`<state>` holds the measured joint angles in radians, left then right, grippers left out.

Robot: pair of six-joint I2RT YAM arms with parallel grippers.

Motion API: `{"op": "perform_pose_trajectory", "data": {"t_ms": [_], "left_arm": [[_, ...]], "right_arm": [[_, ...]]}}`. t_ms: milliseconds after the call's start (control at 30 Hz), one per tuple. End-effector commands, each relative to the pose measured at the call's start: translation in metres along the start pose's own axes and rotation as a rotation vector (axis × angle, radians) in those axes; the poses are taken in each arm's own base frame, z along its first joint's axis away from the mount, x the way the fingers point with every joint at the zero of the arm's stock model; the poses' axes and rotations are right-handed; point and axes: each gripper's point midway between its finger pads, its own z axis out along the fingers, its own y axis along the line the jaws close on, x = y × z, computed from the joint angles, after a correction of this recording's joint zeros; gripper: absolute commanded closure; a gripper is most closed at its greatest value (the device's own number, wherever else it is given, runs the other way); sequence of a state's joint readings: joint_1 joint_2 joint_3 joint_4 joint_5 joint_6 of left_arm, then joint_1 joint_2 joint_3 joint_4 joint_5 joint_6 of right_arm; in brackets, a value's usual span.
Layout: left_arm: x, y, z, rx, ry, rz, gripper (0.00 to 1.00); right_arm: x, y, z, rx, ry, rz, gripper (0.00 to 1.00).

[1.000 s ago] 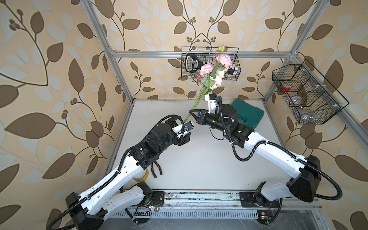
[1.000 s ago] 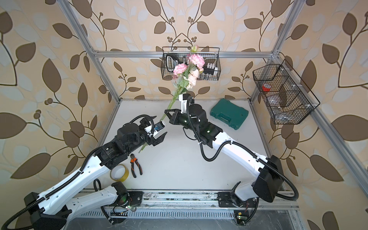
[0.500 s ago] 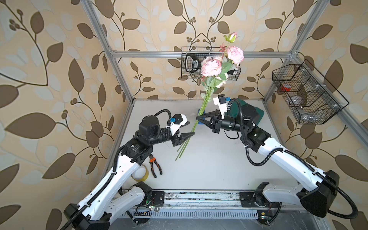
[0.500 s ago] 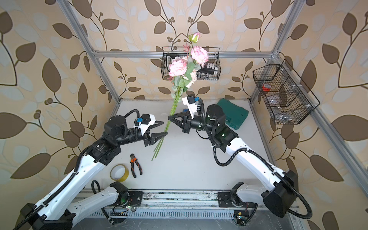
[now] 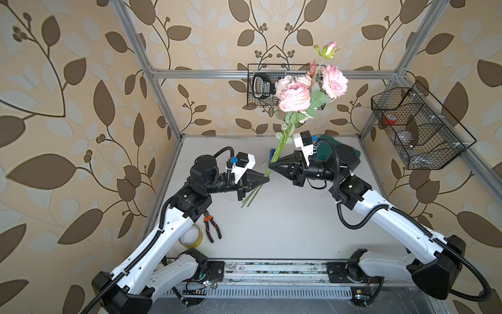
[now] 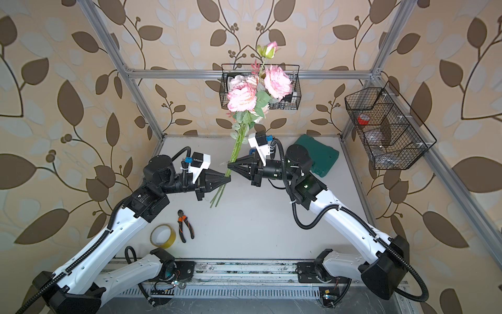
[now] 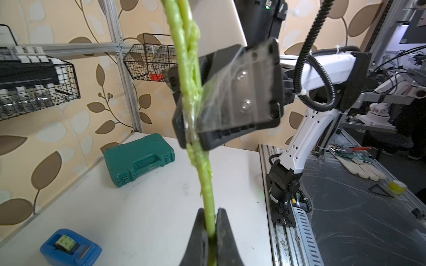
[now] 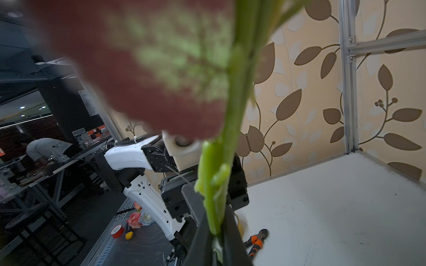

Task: Wrap bouquets with tape
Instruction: Wrap the tape around the bouquet.

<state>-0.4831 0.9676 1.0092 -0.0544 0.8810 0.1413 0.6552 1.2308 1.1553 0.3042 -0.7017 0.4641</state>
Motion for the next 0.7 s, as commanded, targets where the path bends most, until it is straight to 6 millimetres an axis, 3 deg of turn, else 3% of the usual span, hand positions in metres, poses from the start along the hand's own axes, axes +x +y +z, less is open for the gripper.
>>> {"op": "perform_pose_trajectory", "data": {"t_ms": [0,67,133,300,467,567,667], "left_arm": [[-0.017,0.007,-0.006,-0.086,-0.035,0.099,1.00],[-0.012,0.022,-0.007,-0.167,-0.019,0.115,1.00],[-0.009,0.031,-0.007,-0.217,-0.022,0.119,1.00],[-0.007,0.048,-0.008,-0.299,-0.001,0.103,1.00],[-0.004,0.058,-0.010,-0.353,0.004,0.062,1.00],[-0.001,0.063,-0.013,-0.389,0.017,0.055,1.00],[0.004,0.082,-0.020,-0.505,0.011,0.012,1.00]], "right_arm": [[-0.020,-0.043,-0.012,0.300,-0.141,0.064,0.66],[-0.023,-0.067,-0.020,0.449,-0.206,0.117,0.57],[-0.019,-0.074,-0.018,0.520,-0.233,0.142,0.56],[-0.005,-0.070,0.017,0.543,-0.162,0.107,0.50],[0.002,-0.075,0.036,0.571,-0.162,0.125,0.50],[0.001,-0.086,0.038,0.634,-0.162,0.134,0.56],[-0.003,-0.094,0.035,0.704,-0.185,0.128,0.60]]}}
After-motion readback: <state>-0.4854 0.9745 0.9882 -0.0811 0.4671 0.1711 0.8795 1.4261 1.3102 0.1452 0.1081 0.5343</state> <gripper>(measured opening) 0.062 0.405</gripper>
